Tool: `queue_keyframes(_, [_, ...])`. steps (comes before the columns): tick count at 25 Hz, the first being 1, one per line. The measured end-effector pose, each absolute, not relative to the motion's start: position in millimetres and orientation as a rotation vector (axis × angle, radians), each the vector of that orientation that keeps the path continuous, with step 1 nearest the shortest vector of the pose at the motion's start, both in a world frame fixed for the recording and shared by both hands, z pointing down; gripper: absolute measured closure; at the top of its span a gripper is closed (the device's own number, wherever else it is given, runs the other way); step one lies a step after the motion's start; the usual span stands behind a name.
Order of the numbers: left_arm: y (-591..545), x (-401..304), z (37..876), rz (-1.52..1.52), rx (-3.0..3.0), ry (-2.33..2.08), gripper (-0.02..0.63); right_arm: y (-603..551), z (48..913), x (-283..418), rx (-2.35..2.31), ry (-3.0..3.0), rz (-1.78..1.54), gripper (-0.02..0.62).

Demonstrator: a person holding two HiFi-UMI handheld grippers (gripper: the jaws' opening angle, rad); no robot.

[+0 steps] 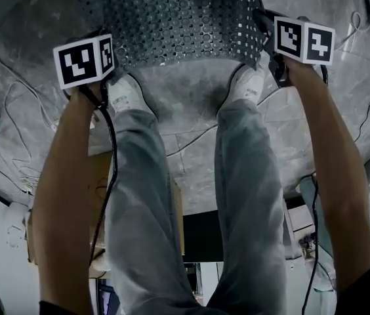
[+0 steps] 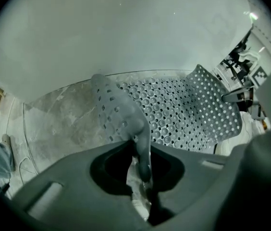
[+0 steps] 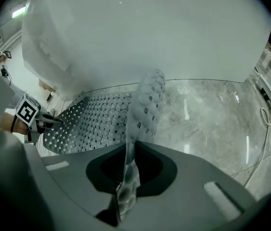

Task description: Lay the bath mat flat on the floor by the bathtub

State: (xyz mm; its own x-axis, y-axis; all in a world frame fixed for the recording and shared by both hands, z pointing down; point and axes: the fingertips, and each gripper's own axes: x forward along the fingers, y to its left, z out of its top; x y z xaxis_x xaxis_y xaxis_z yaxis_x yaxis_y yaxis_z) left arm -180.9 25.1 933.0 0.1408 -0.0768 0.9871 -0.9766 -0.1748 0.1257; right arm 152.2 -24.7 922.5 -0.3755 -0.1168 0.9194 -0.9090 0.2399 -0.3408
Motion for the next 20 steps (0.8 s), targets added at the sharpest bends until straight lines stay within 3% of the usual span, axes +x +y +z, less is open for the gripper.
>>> queue_keyframes(20, [51, -236, 973, 1.447, 1.376, -1.063, 0.551, -9, 958, 181, 0.965, -1.606, 1.077, 0.569])
